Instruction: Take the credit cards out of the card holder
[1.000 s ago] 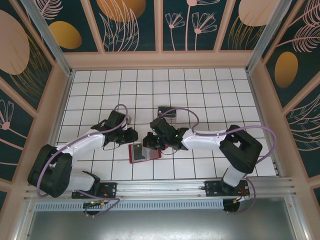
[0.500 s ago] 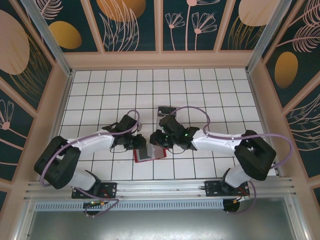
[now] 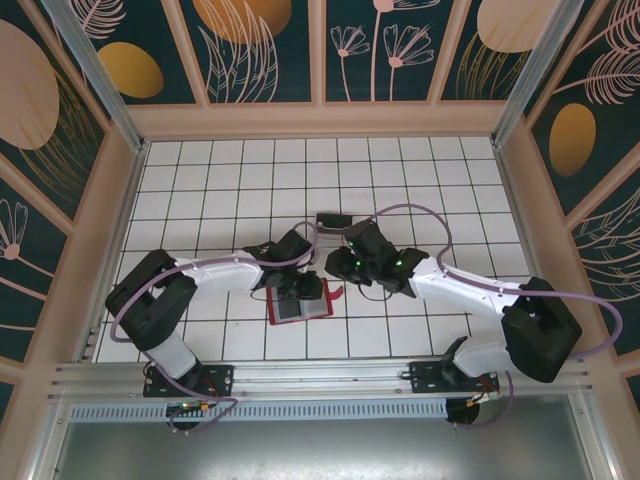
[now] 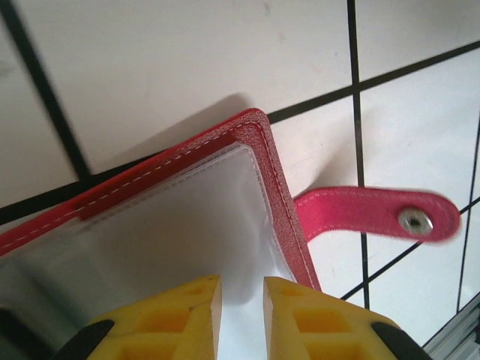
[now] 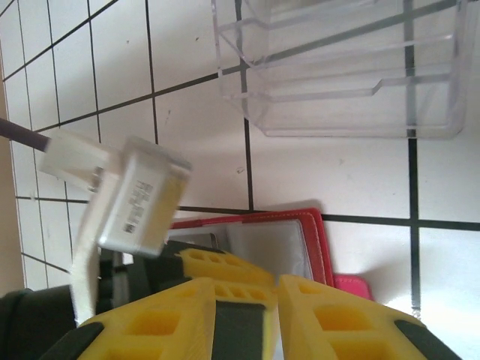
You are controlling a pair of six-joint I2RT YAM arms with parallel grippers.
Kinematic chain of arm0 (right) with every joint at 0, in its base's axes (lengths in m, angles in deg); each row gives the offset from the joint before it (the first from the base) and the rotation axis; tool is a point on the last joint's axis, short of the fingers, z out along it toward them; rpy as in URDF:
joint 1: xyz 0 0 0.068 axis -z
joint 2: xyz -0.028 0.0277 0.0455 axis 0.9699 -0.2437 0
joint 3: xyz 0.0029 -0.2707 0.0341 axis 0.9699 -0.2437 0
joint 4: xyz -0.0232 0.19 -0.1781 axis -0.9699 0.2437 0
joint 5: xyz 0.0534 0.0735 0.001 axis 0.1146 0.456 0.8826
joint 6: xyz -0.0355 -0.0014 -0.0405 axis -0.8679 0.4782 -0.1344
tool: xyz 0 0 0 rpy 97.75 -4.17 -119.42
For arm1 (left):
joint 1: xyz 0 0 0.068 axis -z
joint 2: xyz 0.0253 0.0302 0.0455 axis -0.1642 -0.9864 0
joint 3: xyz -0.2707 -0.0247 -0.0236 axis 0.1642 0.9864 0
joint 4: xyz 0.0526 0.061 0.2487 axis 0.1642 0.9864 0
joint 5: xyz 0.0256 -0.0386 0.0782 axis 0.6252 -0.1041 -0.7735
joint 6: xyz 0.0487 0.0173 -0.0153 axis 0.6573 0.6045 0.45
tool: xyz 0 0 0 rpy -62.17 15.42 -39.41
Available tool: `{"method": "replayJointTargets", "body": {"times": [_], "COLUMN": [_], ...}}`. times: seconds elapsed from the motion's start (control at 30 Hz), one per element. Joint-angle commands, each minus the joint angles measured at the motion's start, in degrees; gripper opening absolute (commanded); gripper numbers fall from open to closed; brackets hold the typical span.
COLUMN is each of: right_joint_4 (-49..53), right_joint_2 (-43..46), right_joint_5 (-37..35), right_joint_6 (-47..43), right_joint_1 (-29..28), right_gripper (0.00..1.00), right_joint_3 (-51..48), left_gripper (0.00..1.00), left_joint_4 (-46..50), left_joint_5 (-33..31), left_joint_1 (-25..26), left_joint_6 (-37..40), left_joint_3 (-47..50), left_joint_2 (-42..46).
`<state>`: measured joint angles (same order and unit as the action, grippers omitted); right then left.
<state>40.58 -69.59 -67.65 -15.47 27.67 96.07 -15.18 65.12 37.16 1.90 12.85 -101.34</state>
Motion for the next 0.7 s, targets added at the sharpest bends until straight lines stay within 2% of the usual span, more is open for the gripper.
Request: {"method": "replayJointTargets", "body": {"times": [0.0, 0.23, 0.67], "right_joint_4": [1.17, 0.53, -0.81], "right_joint_2": [1.08, 1.38, 1.93], "right_joint_5": [-1.63, -0.86, 0.45], "right_joint_6": [-1.57, -1.8, -3.87], "right_joint_1": [0.46, 0.41, 0.49], "right_gripper": [0.29, 0.29, 0.29], "right_joint_3": [-1.05, -1.31, 1.12], "left_gripper": [0.23, 0.23, 0.23], "left_joint_4": [-0.41, 1.01, 5.92], "left_joint_5": [-0.82, -0.59, -9.21], "left_joint_1": [1.48, 3.85, 3.75], "left_joint_6": [-1.37, -0.43, -0.59], "left_joint_3": [-1.66, -3.69, -9.79], "left_joint_2": [-3.26, -5.32, 2.0]}}
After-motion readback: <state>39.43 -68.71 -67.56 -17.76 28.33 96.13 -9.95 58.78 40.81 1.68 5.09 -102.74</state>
